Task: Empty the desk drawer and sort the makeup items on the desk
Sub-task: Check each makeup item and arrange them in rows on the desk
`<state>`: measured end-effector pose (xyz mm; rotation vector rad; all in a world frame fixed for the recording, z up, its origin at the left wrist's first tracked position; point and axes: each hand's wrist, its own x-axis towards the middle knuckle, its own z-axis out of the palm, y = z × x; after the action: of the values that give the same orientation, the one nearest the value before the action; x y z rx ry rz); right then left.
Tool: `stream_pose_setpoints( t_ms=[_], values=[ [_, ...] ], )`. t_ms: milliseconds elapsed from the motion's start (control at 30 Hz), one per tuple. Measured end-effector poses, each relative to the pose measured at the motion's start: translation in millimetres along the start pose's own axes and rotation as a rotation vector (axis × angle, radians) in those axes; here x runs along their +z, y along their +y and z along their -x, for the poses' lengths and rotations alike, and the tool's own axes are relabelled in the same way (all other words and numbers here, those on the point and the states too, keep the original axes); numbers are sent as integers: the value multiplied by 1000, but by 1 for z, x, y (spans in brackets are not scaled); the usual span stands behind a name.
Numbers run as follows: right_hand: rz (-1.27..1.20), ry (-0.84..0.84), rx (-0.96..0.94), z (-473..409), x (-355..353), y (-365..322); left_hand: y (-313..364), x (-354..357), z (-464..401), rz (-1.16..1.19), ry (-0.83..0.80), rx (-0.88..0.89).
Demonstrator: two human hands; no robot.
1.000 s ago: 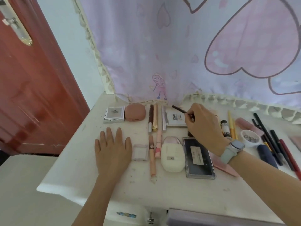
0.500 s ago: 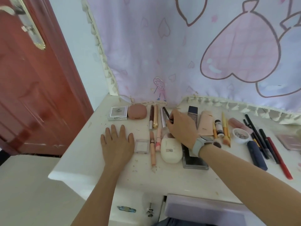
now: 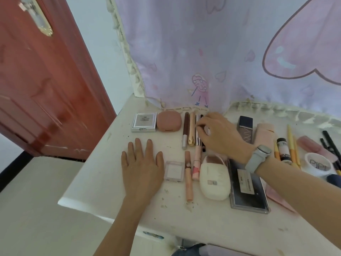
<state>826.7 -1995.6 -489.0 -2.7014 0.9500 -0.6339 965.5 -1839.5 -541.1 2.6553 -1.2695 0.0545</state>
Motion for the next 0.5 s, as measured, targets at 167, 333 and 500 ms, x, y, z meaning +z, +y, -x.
stream_pose_setpoints(
  t_ms=[167,333,500],
  values=[
    [91,-134,-123,-30,18,-20,2,-2,3,-11,-36,-16],
    [253,-341,-127,-62,34,-36,3,-1,3,1,-33,-22],
    [339,-392,-115,-75,39,-42,1,-2,4,33,-11,-5]
  ],
)
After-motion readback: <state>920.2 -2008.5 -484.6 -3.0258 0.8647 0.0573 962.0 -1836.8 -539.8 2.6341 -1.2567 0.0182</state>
